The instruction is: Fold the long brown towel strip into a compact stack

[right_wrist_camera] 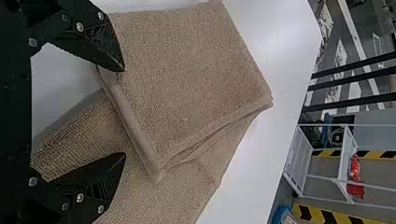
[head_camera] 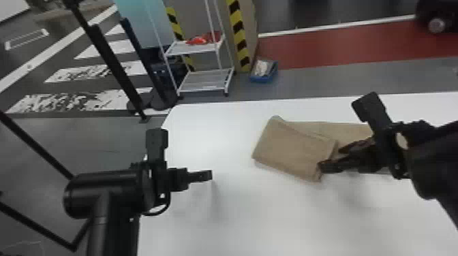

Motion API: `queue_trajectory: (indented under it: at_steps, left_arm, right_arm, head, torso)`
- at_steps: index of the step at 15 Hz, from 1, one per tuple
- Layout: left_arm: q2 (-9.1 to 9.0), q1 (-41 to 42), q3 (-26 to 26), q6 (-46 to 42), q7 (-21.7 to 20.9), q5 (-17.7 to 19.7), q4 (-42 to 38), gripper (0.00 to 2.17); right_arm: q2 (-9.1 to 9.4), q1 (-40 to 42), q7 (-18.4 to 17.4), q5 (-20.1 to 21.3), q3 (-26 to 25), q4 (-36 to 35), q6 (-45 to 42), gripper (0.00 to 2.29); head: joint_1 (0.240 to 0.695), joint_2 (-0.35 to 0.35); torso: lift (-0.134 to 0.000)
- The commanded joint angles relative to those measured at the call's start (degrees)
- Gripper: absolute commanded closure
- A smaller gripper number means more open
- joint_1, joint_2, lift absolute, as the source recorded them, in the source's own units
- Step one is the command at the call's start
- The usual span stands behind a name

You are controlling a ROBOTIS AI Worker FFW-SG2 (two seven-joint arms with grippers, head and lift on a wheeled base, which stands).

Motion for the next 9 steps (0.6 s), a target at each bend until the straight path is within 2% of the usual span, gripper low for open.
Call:
queue_trajectory:
  at_steps: [1,9]
  left_arm:
    - [0.0,0.15,0.08,0.01,-0.01,0.01,-0.15,0.08]
    - [0.0,1.03,0.52,0.19,-0.18,0.1,-0.94,0.08]
  right_arm:
    - [0.05,-0.04,-0.01,-0.01,0.36,0.14,-0.04,0.28]
    - [0.05,-0.04,-0.01,-0.28,0.88,0.05,-0.22,0.28]
  head:
    - [0.695,0.35]
    - [0.695,0.35]
  torso:
    - [-0.123]
    - [-0.123]
